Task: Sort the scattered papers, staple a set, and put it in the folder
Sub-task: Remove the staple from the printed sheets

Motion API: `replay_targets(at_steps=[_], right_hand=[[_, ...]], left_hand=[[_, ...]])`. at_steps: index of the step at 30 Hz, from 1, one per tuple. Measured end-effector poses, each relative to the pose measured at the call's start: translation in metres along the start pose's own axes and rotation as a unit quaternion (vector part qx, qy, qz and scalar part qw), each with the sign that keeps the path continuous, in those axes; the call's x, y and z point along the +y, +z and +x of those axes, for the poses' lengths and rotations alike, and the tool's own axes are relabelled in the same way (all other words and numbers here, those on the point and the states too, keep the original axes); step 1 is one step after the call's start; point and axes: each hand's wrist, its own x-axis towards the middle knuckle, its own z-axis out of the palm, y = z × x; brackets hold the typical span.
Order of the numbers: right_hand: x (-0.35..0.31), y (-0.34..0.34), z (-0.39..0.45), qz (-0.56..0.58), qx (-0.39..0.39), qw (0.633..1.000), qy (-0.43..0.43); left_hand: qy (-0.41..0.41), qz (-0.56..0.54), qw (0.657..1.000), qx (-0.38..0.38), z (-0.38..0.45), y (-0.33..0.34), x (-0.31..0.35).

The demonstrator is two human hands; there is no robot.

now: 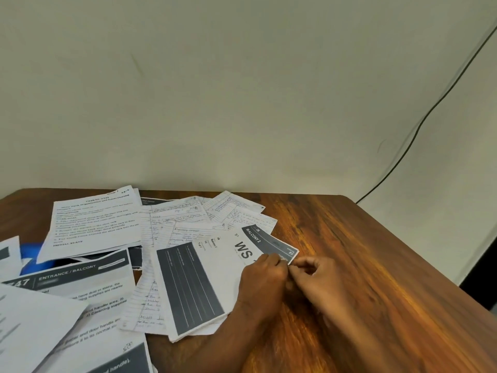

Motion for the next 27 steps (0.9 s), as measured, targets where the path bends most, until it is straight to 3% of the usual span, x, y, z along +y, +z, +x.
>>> replay_targets(at_steps=[9, 16, 23, 27], right_hand=[[0.008, 0.014, 0.004, 0.121, 0.006, 0.992, 0.031], [0.018, 0.017, 0.009, 0.088, 0.013, 0.996, 0.003], [0.007, -0.003, 0.039, 0.135, 0.0, 0.991, 0.02], [0.006, -0.014, 0.067, 0.176, 0.0, 0.984, 0.028]], left_hand=[[-0.047, -0.119, 0.991, 0.042, 0.001, -0.004, 0.006], [-0.121, -0.225, 0.967, -0.023, 0.002, -0.013, 0.004], [-0.255, -0.184, 0.948, 0.055, 0.019, -0.039, -0.045], [-0.35, -0.162, 0.923, 0.012, 0.023, -0.04, -0.078]])
